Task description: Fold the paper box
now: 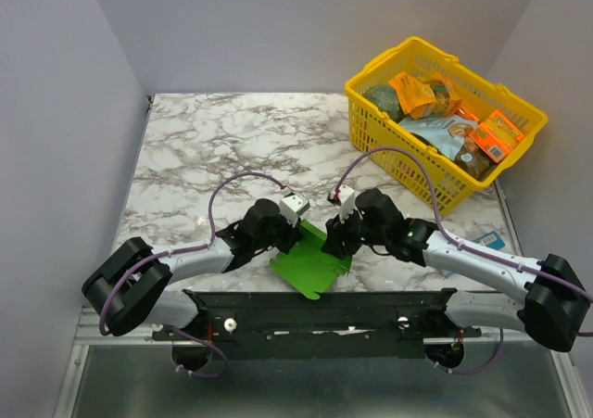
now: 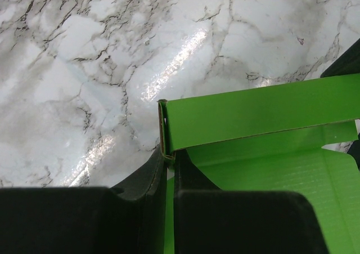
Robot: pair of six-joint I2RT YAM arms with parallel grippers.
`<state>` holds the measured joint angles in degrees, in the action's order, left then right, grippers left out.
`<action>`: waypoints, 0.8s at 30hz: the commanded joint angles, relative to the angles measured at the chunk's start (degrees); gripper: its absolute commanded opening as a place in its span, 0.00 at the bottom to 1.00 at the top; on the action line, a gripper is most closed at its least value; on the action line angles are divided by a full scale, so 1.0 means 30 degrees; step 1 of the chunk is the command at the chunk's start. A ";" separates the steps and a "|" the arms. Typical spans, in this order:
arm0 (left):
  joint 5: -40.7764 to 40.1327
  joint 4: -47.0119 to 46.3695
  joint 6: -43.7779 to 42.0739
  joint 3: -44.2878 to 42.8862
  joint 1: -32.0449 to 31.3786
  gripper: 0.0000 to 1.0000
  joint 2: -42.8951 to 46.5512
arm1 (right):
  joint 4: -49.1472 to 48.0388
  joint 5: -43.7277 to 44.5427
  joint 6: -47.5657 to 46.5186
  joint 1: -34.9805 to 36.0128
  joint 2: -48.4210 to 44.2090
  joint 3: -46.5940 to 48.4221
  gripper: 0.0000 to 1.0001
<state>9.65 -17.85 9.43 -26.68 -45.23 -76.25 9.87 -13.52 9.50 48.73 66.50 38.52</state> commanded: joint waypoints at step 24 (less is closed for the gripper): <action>-0.8344 0.0177 0.1662 -0.1244 -0.2558 0.00 -0.0717 | -0.0975 0.0990 0.0437 0.0749 0.0158 0.0079 0.01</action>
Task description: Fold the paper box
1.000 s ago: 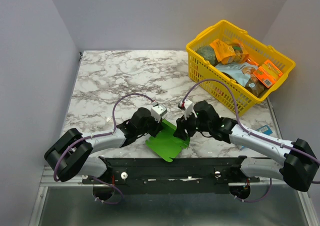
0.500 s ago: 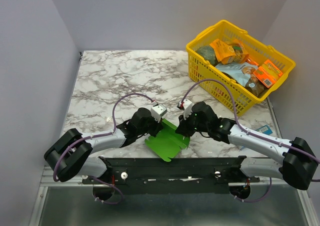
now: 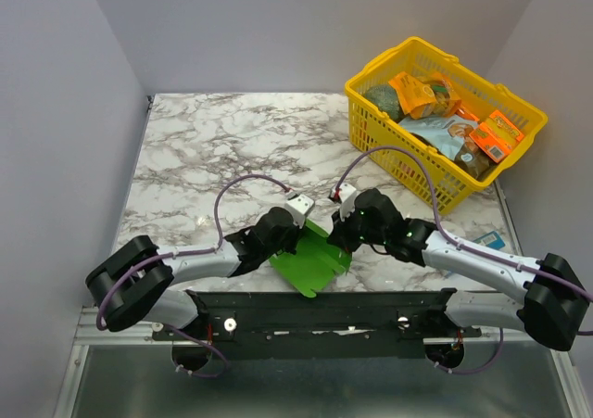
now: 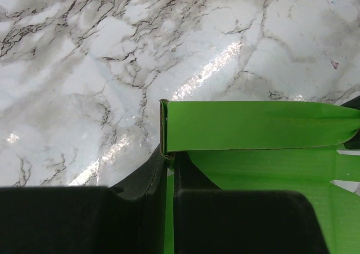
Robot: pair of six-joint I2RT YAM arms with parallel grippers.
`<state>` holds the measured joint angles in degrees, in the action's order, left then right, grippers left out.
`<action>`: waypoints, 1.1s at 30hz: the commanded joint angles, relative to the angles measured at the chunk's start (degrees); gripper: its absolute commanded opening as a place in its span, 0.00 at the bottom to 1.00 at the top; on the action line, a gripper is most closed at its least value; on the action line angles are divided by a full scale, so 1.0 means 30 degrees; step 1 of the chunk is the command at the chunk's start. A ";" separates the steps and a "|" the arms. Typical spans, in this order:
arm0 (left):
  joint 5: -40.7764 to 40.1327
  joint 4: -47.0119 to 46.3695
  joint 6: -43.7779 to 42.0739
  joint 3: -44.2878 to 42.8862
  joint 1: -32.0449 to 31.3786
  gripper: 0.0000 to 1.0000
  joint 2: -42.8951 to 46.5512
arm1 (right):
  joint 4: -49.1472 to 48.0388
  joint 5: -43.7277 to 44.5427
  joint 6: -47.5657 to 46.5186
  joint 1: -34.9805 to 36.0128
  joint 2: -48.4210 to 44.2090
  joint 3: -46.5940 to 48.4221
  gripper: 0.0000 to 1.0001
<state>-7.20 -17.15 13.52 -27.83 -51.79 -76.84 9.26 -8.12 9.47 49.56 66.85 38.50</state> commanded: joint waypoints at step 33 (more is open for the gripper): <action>0.5418 0.5686 0.0123 -0.3085 0.0623 0.00 -0.0872 | 0.2803 1.0409 -0.1459 0.6037 -0.0167 0.0993 0.56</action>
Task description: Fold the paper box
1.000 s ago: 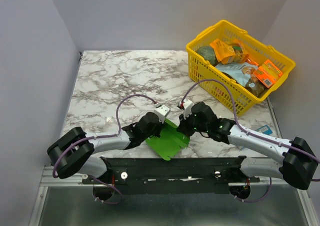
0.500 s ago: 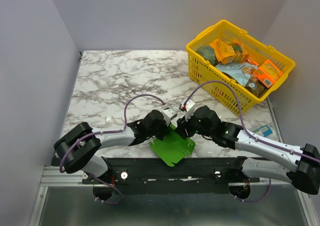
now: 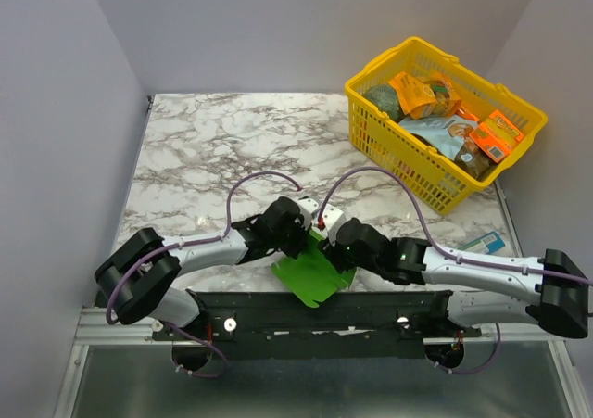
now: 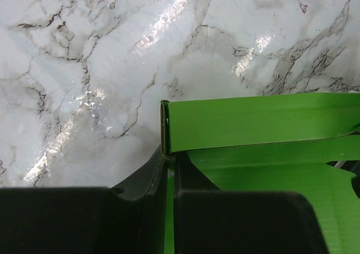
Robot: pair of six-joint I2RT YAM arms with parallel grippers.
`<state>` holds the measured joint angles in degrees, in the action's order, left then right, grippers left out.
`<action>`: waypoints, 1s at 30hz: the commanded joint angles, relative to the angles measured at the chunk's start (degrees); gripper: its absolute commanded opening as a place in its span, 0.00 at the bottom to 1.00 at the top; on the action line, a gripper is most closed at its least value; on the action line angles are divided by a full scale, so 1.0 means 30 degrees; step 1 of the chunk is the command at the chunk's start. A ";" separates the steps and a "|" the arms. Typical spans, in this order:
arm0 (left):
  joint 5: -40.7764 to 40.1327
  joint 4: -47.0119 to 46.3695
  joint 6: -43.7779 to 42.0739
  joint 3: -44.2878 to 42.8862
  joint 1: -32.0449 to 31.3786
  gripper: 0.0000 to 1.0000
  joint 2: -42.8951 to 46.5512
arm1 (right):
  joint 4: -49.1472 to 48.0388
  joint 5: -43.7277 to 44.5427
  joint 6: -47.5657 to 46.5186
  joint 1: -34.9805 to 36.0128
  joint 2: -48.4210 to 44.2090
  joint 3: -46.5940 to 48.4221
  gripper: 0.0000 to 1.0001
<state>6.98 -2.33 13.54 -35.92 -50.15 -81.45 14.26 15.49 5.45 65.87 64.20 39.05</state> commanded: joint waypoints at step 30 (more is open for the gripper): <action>-0.6017 0.2035 0.3485 -0.0681 -0.0011 0.00 0.0666 | 0.1486 0.8110 -0.0061 0.3503 0.3471 0.2394 0.01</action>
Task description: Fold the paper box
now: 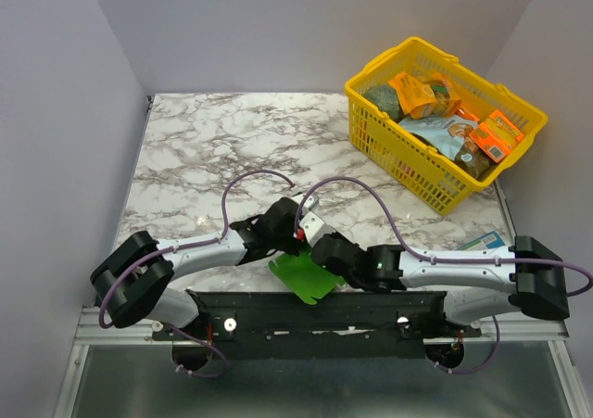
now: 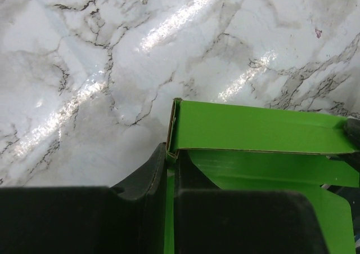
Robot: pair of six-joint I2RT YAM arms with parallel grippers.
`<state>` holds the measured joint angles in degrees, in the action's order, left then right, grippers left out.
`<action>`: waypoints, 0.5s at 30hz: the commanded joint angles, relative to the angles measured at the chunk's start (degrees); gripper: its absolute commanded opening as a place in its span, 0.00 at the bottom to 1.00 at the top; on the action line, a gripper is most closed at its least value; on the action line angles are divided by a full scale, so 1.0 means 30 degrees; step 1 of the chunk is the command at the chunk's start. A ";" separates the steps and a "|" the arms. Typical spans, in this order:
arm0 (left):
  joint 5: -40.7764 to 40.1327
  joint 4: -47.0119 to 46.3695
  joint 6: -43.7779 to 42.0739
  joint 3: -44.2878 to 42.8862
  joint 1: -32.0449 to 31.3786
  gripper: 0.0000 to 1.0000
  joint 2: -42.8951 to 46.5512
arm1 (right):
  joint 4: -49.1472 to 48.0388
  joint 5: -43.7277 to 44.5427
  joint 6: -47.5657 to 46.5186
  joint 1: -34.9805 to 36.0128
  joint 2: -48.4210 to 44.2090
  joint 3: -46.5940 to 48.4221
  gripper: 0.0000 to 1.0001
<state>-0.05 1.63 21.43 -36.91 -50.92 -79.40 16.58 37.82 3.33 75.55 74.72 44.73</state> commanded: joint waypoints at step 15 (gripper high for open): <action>-0.5786 0.0310 0.1323 -0.0854 -0.1484 0.00 -0.1017 | 0.0333 0.0282 0.1203 0.0423 0.0347 0.0529 0.00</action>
<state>-6.85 3.09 23.24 -40.01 -52.97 -80.79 16.43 40.01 6.59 76.14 74.81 44.84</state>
